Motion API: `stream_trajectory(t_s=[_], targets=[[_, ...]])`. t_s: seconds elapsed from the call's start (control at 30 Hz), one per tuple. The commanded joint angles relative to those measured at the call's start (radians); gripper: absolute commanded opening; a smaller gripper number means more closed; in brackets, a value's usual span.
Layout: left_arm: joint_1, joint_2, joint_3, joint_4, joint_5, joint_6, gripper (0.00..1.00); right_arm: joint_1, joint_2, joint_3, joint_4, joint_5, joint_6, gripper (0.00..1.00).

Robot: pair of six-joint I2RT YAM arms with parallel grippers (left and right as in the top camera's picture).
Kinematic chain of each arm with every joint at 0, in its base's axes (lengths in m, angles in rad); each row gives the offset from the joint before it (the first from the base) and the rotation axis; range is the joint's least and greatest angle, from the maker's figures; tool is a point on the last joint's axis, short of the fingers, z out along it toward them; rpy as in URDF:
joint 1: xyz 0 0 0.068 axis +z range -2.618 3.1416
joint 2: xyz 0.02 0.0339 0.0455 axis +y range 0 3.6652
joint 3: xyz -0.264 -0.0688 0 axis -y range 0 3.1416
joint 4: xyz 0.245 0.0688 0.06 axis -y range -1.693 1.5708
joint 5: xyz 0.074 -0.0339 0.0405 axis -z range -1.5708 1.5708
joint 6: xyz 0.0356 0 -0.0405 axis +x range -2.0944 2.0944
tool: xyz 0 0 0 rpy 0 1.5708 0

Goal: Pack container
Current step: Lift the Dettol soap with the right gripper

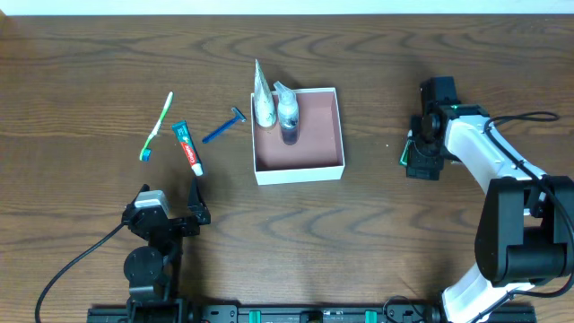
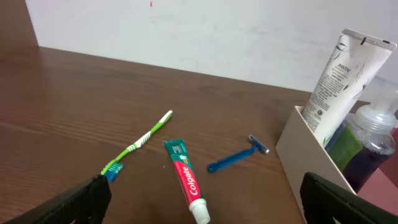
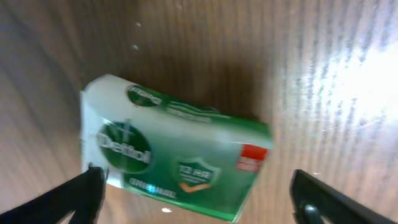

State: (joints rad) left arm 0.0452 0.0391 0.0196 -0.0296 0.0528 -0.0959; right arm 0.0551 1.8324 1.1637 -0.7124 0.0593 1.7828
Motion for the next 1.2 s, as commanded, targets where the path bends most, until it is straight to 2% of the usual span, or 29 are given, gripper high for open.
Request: stream_trajectory(t_s=[0.0, 0.3, 0.5, 0.77, 0.97, 1.07, 1.17], targets=[[0.003, -0.002, -0.016, -0.038, -0.008, 0.013, 0.98, -0.008, 0.002, 0.0, 0.006, 0.05, 0.034, 0.99], [0.003, -0.002, -0.016, -0.038, -0.008, 0.013, 0.98, -0.021, 0.002, 0.0, 0.026, 0.102, 0.033, 0.99], [0.003, -0.002, -0.016, -0.038, -0.008, 0.013, 0.98, -0.024, 0.002, 0.0, 0.111, 0.101, -0.035, 0.99], [0.003, -0.002, -0.016, -0.038, -0.008, 0.013, 0.98, -0.014, 0.005, -0.001, 0.116, 0.093, -0.083, 0.99], [0.003, -0.002, -0.016, -0.038, -0.008, 0.013, 0.98, -0.003, 0.028, -0.001, 0.145, 0.039, -0.296, 0.99], [0.003, -0.002, -0.016, -0.038, -0.008, 0.013, 0.98, -0.006, 0.032, -0.001, 0.202, 0.019, -0.658, 0.99], [0.003, -0.002, -0.016, -0.038, -0.008, 0.013, 0.98, -0.007, 0.032, -0.001, 0.225, 0.019, -0.962, 0.99]])
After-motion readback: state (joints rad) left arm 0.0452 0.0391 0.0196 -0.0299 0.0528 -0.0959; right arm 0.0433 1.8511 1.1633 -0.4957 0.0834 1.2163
